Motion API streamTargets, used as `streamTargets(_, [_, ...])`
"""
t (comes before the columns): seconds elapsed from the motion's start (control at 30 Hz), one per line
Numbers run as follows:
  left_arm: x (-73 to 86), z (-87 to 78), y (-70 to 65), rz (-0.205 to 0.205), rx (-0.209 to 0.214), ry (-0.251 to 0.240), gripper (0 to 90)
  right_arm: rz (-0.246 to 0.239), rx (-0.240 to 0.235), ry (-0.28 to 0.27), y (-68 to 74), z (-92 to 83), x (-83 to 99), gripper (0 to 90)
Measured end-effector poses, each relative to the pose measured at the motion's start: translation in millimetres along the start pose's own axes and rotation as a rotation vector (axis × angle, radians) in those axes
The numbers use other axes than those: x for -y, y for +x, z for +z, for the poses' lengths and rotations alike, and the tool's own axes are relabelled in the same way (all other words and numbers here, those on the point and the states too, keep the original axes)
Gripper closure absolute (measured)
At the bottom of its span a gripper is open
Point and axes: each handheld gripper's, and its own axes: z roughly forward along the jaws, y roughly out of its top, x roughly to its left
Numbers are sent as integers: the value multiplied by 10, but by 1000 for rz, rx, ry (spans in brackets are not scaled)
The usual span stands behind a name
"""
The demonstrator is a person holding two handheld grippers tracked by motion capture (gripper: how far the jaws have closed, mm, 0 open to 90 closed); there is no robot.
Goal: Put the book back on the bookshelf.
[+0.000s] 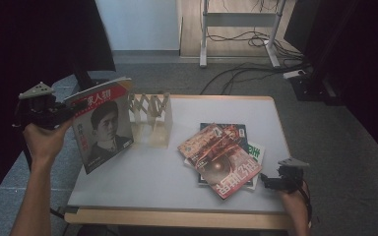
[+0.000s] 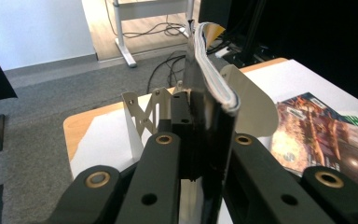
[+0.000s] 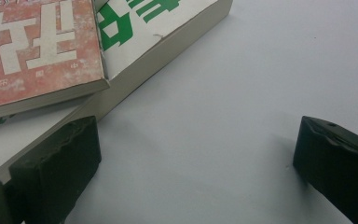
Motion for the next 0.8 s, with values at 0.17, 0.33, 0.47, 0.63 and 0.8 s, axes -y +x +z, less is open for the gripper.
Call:
streamTargets(0.17, [0,116,25,-9,-3,-16,867,0,0,0,0,0,0,4])
streamTargets(0.33, [1,231,51,-21,-1,-32,868,0,0,1,0,-1,0,5])
streamTargets(0.47, [14,325,77,-30,0,-39,867,0,0,0,0,0,0,5])
streamTargets(0.63, [46,417,123,-48,-13,-64,867,0,0,-1,0,0,0,5])
streamTargets(0.8, [62,492,108,-33,-38,-105,867,0,1,-2,1,0,0,5])
